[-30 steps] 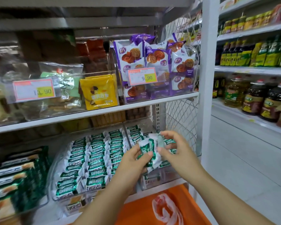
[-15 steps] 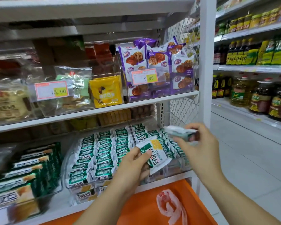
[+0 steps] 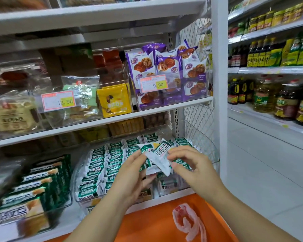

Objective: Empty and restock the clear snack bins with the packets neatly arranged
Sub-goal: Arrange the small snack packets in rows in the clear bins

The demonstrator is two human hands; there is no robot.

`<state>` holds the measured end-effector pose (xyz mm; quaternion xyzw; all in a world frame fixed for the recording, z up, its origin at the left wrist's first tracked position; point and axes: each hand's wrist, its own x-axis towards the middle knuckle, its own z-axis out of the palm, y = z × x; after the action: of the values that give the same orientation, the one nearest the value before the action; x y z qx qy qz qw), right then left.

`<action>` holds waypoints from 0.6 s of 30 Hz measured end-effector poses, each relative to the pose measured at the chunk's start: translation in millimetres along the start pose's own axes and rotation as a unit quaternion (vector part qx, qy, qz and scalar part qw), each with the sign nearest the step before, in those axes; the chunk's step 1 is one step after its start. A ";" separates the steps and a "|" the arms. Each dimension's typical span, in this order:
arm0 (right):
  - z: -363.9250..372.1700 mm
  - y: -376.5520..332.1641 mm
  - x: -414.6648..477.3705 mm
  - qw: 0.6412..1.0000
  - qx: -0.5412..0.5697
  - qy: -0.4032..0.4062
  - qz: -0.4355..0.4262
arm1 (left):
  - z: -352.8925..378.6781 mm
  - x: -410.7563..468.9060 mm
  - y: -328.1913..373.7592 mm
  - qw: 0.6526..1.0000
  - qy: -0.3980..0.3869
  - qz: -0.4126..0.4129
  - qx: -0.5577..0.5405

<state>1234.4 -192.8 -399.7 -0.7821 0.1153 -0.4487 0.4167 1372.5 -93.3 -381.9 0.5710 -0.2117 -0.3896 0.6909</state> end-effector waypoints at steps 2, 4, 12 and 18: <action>-1.5 -3.3 1.9 1.000 -0.001 0.016 0.004 | 1.2 -2.9 -0.1 0.999 -0.010 0.003 0.037; -2.3 -5.2 3.5 1.000 -0.017 0.017 0.004 | 3.5 -6.3 1.1 0.997 -0.023 0.006 0.079; -2.9 -5.4 4.1 0.999 -0.035 0.012 -0.005 | -1.5 -0.4 4.2 0.949 -0.088 0.063 0.295; -16.5 4.9 10.4 0.994 0.044 0.005 0.098 | 2.1 22.8 -2.1 0.933 -0.120 0.079 0.330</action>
<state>1228.1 -210.7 -393.0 -0.7459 0.1738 -0.4146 0.4915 1384.1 -112.5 -386.8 0.6971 -0.4540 -0.3081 0.4615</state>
